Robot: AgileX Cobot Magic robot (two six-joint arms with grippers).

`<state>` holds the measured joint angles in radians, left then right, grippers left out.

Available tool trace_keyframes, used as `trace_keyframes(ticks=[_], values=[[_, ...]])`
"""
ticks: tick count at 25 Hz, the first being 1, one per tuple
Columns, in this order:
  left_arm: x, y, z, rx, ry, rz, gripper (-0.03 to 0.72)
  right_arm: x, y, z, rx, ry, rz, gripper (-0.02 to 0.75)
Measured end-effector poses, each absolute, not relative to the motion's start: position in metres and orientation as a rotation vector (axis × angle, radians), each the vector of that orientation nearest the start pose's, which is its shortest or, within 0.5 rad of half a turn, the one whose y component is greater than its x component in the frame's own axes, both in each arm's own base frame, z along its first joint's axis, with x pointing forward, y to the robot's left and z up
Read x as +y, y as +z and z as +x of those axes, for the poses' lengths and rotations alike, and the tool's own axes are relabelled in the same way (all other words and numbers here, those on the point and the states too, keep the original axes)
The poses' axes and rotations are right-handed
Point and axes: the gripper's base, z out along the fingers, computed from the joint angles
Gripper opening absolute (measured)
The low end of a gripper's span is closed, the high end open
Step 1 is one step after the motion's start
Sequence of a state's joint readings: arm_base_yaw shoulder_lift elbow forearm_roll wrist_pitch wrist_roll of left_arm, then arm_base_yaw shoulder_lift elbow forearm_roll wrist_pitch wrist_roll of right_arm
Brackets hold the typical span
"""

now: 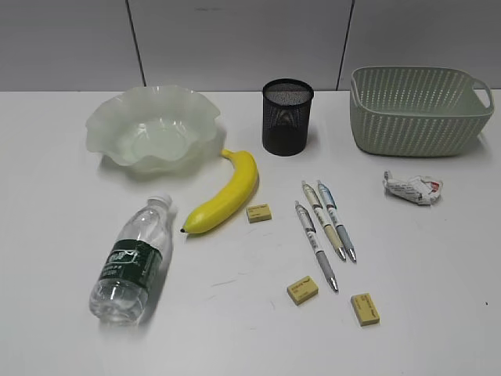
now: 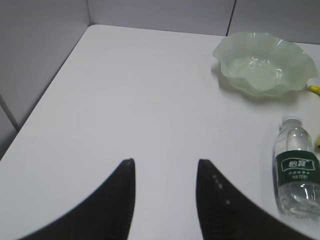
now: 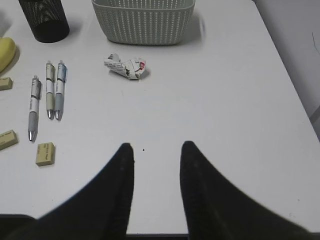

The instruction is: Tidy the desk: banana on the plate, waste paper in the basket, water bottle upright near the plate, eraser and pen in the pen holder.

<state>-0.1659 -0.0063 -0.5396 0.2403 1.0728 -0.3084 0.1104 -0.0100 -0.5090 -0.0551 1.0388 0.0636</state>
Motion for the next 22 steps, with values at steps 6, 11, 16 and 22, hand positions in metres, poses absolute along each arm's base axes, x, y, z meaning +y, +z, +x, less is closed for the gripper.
trace_keyframes(ticks=[6,11,16,22], values=[[0.0208,0.289,-0.0092,1.982,-0.021,-0.161,0.305,-0.005,0.2816,-0.0062,2.002,0.046,-0.044,0.267],[0.0208,0.289,-0.0092,1.982,-0.021,-0.161,0.305,-0.005,0.2816,-0.0062,2.002,0.046,-0.044,0.267],[0.0208,0.289,-0.0092,1.982,-0.021,-0.161,0.305,-0.005,0.2816,-0.0062,2.002,0.046,-0.044,0.267],[0.0208,0.289,-0.0092,1.981,-0.021,-0.161,0.305,-0.005,0.2816,-0.0062,2.002,0.046,-0.044,0.267]])
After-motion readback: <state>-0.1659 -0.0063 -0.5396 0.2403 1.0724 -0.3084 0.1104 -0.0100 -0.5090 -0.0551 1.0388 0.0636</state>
